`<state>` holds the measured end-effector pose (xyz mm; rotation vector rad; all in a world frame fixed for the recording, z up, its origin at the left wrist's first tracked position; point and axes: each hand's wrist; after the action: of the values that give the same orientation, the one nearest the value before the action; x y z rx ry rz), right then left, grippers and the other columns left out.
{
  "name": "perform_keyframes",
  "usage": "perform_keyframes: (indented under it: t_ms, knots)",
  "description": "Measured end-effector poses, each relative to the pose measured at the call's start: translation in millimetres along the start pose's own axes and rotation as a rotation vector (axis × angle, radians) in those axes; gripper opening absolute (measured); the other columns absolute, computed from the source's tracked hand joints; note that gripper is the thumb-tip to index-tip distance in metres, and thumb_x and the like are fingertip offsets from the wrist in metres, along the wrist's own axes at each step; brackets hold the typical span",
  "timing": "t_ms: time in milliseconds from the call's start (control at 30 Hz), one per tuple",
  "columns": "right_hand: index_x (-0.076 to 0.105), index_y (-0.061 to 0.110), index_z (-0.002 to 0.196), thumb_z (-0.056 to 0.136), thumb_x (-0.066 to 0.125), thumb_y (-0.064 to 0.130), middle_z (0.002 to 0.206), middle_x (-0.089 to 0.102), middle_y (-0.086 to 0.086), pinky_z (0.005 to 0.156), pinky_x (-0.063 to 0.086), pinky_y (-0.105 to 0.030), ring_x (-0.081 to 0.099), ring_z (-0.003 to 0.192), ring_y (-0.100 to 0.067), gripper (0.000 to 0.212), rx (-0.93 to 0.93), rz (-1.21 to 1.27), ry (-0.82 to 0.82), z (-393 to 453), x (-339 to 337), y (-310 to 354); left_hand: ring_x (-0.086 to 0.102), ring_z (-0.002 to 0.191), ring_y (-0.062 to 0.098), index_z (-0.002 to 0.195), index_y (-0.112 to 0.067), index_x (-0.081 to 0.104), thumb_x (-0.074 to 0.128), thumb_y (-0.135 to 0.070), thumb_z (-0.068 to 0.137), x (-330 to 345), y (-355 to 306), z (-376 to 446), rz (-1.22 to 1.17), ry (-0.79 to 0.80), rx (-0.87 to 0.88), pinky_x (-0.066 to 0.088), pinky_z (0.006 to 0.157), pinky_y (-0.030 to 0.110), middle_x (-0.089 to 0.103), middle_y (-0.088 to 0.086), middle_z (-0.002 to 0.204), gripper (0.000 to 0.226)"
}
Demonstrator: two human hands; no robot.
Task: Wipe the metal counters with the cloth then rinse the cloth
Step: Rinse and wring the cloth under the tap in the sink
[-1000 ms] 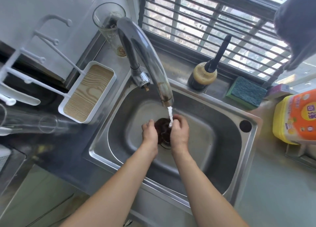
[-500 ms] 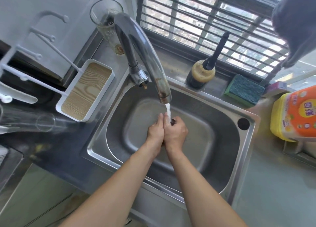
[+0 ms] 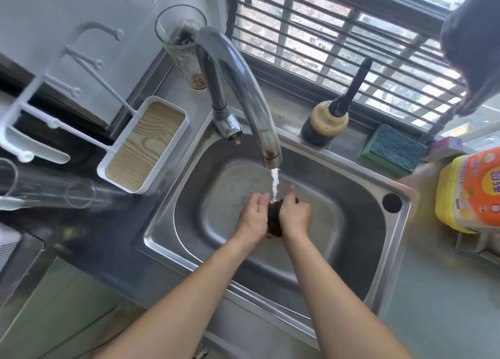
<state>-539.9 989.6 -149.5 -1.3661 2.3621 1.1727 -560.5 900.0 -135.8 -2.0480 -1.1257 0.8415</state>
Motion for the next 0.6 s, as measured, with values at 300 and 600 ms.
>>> perform_keyframes:
  t_ms: [300, 600]
  knots:
    - [0.071, 0.012, 0.099, 0.094, 0.066, 0.053, 0.097, 0.078, -0.011, 0.087, 0.059, -0.041, 0.075, 0.089, -0.026, 0.041, 0.116, 0.585, 0.335, -9, 4, -4, 0.059, 0.113, 0.025, 0.132, -0.013, 0.056, 0.038, -0.048, 0.104, -11, -14, 11, -0.333, -0.111, -0.398, 0.049, 0.089, 0.033, 0.059, 0.010, 0.134, 0.048]
    - [0.067, 0.011, 0.078, 0.090, 0.068, 0.054, 0.070, 0.067, -0.001, 0.067, 0.039, -0.031, 0.064, 0.077, -0.028, 0.045, -0.218, -0.048, 0.088, -20, 14, 2, 0.066, 0.100, 0.020, 0.088, -0.018, 0.073, 0.028, -0.055, 0.104, 5, -28, -9, -0.297, -0.054, -0.354, 0.052, 0.095, 0.033, 0.072, 0.004, 0.096, 0.060]
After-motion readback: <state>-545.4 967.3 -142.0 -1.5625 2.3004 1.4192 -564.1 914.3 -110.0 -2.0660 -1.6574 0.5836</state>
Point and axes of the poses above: each hand's wrist, its own z-axis towards the middle knuckle, its own x-axis out of the palm, y = z × x
